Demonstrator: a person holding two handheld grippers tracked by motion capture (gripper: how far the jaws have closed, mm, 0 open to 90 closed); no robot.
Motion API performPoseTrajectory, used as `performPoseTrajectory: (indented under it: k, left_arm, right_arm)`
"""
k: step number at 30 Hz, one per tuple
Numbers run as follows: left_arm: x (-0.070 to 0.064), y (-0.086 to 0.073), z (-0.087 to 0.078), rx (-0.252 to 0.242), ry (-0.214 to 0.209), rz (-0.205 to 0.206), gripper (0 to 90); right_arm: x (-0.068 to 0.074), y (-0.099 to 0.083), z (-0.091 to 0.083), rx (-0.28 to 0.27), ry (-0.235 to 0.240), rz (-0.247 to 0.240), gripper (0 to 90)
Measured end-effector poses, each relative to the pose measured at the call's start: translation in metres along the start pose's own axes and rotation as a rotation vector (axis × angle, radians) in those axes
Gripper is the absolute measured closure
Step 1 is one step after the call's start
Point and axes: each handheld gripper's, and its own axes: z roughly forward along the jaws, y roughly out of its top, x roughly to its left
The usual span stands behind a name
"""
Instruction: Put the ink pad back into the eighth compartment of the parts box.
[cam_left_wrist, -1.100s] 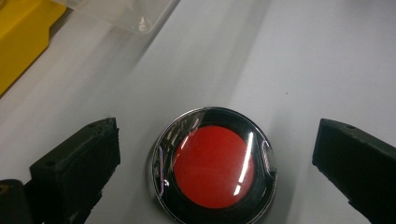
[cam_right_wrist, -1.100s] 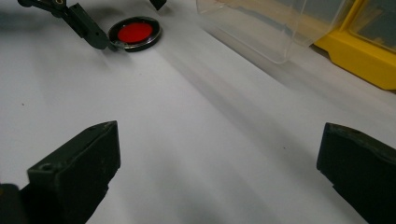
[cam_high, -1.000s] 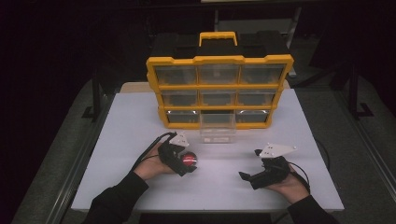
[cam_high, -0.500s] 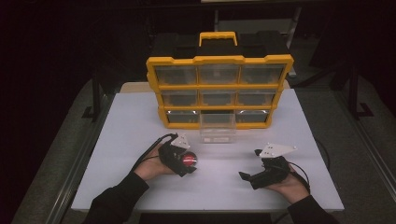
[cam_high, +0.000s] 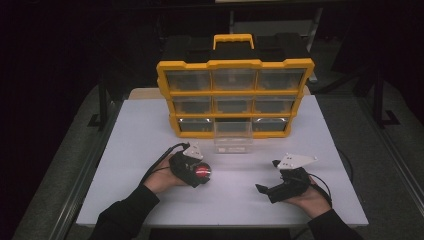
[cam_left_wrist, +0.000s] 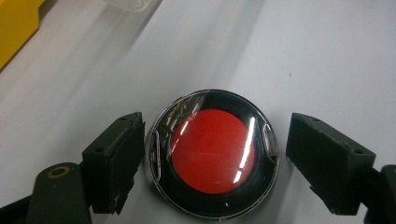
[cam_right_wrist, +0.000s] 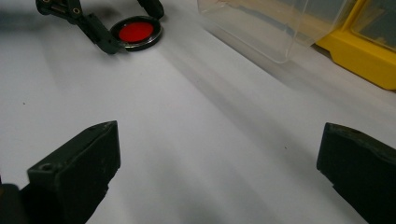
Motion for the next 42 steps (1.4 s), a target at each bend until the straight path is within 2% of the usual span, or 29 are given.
performPoseTrajectory:
  k: [7, 15, 21, 29, 42]
  left_arm:
    - [0.001, 0.0, -0.001, -0.001, 0.017, -0.001, 24.4]
    - [0.001, 0.0, -0.002, 0.001, 0.013, 0.003, 28.7]
    - [0.0, 0.0, -0.002, 0.002, 0.016, 0.003, 29.3]
    - [0.003, -0.001, -0.005, -0.005, -0.012, -0.01, 29.4]
    - [0.003, 0.0, -0.013, -0.019, -0.025, -0.02, 29.4]
  right_arm:
    - [0.0, 0.0, 0.0, 0.0, 0.0, 0.0, 0.0]
    - [0.0, 0.0, 0.0, 0.001, 0.003, -0.001, 0.0]
    - [0.0, 0.0, 0.0, 0.001, 0.004, -0.002, 0.0]
    - [0.0, 0.0, 0.0, -0.001, 0.004, -0.002, 0.0]
    - [0.0, 0.0, 0.0, 0.0, 0.004, -0.004, 0.0]
